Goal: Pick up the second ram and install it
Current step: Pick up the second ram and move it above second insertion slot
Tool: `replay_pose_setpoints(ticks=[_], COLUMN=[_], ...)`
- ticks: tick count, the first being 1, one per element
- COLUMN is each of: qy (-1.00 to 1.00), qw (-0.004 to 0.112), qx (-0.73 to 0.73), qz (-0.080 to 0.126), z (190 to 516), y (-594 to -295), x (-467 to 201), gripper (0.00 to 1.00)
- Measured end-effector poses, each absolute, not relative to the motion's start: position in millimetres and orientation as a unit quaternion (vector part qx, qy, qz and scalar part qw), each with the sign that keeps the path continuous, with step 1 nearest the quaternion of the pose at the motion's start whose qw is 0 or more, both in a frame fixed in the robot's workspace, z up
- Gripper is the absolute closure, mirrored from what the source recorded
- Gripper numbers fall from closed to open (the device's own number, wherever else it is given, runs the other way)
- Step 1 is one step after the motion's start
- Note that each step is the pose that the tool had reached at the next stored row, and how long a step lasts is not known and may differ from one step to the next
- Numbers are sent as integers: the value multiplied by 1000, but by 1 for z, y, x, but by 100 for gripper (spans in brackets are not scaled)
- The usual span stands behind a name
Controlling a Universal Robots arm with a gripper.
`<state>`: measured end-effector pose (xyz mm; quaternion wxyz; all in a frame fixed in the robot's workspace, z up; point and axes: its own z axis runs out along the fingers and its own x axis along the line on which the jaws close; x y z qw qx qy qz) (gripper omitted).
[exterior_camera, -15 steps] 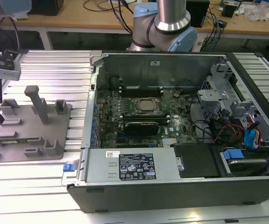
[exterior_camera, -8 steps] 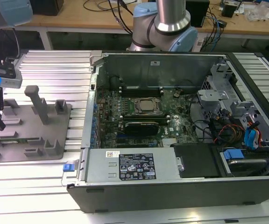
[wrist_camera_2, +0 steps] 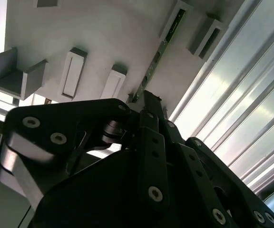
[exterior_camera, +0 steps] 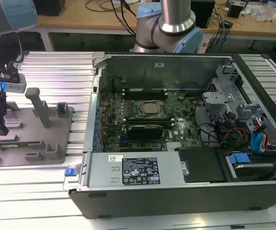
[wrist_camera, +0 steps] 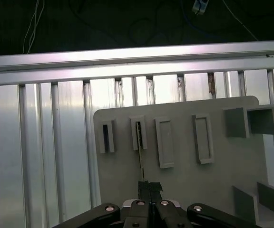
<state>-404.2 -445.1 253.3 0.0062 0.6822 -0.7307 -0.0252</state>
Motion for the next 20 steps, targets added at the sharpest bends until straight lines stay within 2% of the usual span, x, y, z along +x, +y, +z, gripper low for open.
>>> replay_pose_setpoints(ticks=[20], qy=[-728], qw=[6], qx=[685], qz=[-25], z=[225], y=[-445], x=[-407], gripper=[92])
